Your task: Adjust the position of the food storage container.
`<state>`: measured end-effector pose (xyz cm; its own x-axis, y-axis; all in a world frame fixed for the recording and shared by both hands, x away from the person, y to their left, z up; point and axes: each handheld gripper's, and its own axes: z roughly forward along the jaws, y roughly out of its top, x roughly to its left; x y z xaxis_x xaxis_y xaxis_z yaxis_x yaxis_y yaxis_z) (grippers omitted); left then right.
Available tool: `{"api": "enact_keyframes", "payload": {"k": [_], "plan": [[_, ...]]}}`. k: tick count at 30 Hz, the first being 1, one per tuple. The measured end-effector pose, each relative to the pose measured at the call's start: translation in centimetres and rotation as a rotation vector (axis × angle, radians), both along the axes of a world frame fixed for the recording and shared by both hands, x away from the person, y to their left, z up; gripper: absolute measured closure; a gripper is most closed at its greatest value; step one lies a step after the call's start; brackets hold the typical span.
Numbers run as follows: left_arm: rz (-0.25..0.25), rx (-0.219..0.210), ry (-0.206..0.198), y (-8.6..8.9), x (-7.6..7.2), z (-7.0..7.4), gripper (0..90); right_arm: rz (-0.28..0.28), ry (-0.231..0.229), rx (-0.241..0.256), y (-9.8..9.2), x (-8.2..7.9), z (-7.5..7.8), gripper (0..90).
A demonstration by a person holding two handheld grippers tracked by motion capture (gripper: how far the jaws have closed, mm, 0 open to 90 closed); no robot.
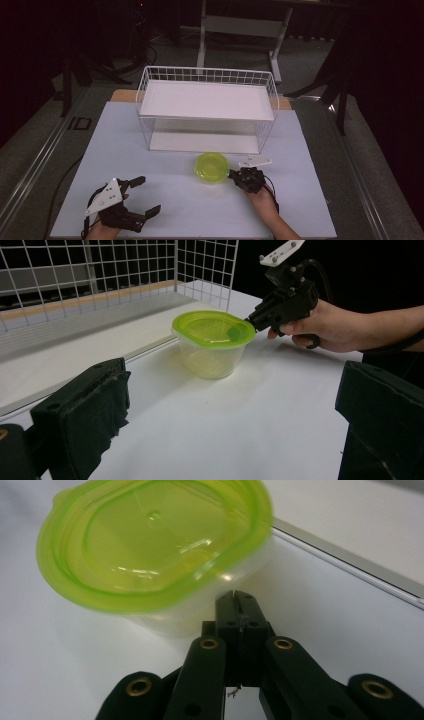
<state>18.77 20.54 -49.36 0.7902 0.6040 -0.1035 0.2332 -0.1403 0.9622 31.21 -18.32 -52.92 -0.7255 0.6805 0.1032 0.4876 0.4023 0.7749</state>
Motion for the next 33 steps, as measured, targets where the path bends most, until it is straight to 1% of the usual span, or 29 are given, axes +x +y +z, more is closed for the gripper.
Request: {"api": "enact_keyframes", "payload": {"k": [5,7,12,20,28,31,32,33], "plan": [[-0.002,0.001,-0.002,-0.1,0.0,0.0,1.8,-0.013,0.003,0.015,-0.5,-0.3,0.1,90.0],[-0.002,0.002,-0.002,-0.1,0.0,0.0,1.7,-0.008,0.014,0.023,-0.5,-0.4,0.1,90.0],[-0.004,0.003,-0.001,-0.1,0.0,0.0,1.8,0.004,0.019,0.016,0.6,0.0,0.0,90.0],[-0.004,0.004,0.002,-0.1,0.1,-0.1,1.8,0.020,0.025,0.014,1.6,0.5,-0.2,90.0],[-0.005,0.005,0.004,-0.2,0.1,-0.1,1.8,0.021,0.031,0.021,2.7,1.2,-0.4,90.0],[-0.005,0.004,0.004,-0.2,0.1,-0.1,1.8,0.023,0.031,0.016,3.0,1.4,-0.5,90.0],[-0.006,0.004,0.004,-0.2,0.1,-0.1,1.7,0.033,0.036,0.014,3.4,1.5,-0.7,90.0],[-0.006,0.004,0.004,-0.1,0.1,-0.1,1.7,0.033,0.036,0.014,3.4,1.5,-0.7,90.0]]}}
